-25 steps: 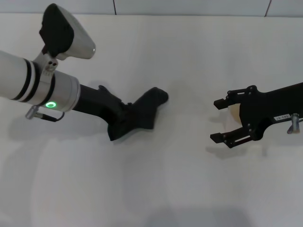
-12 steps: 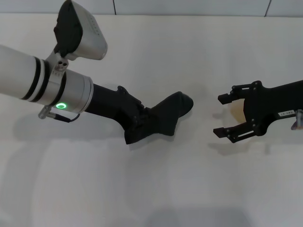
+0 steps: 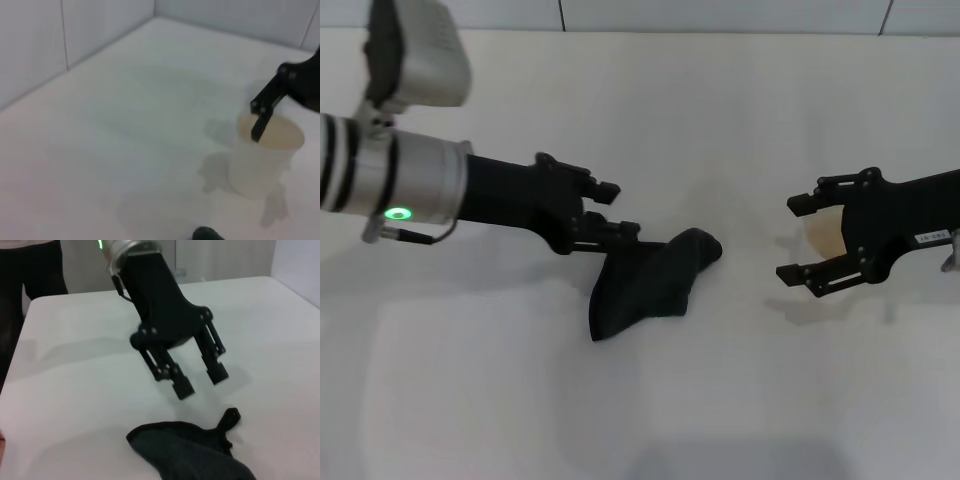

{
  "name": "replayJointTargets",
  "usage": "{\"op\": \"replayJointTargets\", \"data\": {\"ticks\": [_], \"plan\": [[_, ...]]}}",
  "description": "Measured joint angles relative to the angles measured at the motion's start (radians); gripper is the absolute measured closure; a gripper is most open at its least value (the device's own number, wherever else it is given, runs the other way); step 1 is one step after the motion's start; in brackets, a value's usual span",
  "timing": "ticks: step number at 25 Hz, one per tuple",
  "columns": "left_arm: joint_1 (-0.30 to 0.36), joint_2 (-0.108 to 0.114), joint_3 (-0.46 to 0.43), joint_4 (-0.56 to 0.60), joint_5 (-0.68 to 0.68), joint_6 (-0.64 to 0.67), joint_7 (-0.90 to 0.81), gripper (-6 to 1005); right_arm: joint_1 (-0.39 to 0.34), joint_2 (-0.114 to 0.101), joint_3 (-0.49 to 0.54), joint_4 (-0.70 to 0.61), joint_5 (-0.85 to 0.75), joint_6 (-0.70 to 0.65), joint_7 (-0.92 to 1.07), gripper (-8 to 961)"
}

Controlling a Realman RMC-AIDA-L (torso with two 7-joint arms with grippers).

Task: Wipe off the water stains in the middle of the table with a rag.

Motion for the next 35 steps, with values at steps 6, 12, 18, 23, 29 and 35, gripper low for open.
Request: {"op": "replayJointTargets", "data": {"ticks": [6, 12, 18, 23, 29, 35], "plan": [[0.029, 0.014, -0.21, 0.01, -0.009, 0.209, 0.135, 343, -0.01, -0.001, 0.049, 0.004, 0.001, -0.012, -0.011, 98], [0.121, 0.021, -0.331, 0.092, -0.03, 0.309, 0.236, 274, -0.024, -0.003, 0.119, 0.026, 0.01, -0.034, -0.065, 98], [0.168, 0.032, -0.339, 0.128, -0.046, 0.339, 0.262, 241, -0.008, -0.006, 0.237, 0.112, 0.021, -0.134, -0.14, 98], [0.183, 0.036, -0.339, 0.121, -0.045, 0.344, 0.276, 242, 0.006, -0.004, 0.303, 0.193, 0.05, -0.18, -0.205, 98], [0.191, 0.032, -0.337, 0.119, -0.038, 0.357, 0.285, 244, -0.005, 0.0, 0.302, 0.205, 0.082, -0.184, -0.22, 98], [0.193, 0.029, -0.338, 0.119, -0.038, 0.367, 0.285, 246, -0.015, 0.001, 0.306, 0.208, 0.088, -0.181, -0.227, 98]]}}
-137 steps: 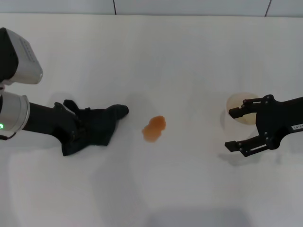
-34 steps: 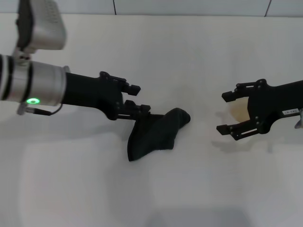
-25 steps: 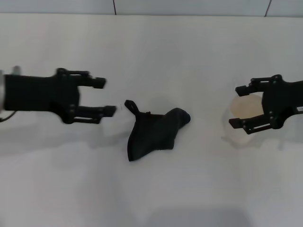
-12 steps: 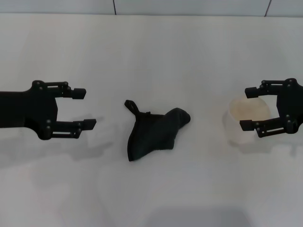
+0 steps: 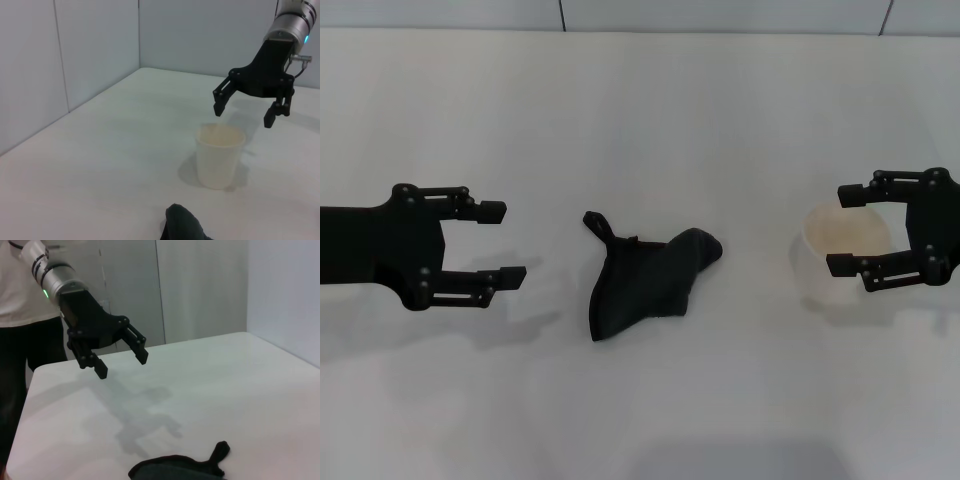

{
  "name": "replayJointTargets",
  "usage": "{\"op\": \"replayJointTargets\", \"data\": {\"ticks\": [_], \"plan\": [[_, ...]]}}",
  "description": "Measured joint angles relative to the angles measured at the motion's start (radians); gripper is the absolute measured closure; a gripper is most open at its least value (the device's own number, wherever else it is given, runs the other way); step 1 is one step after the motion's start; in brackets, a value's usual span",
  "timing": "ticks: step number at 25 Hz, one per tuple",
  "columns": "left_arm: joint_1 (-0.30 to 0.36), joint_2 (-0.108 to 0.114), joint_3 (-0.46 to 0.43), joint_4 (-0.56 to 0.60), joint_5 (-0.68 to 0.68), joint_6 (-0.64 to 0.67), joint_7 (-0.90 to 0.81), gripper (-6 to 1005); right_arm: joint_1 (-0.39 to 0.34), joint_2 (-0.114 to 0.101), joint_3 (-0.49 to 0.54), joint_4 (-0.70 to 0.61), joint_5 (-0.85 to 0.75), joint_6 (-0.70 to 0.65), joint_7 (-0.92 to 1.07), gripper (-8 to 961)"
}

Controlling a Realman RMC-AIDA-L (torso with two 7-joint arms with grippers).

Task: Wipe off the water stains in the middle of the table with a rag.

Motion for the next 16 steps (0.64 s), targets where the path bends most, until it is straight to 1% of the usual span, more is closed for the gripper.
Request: {"op": "replayJointTargets", "data": {"ticks": [6, 16], "plan": [[0.013, -0.003, -0.001, 0.0, 0.0, 0.001, -0.005, 248, -0.004, 0.0, 0.001, 0.001, 0.009, 0.001, -0.008, 98], [0.023, 0.003, -0.003, 0.0, 0.0, -0.005, -0.007, 249, -0.004, -0.002, 0.002, 0.001, 0.009, 0.002, -0.008, 98]]}}
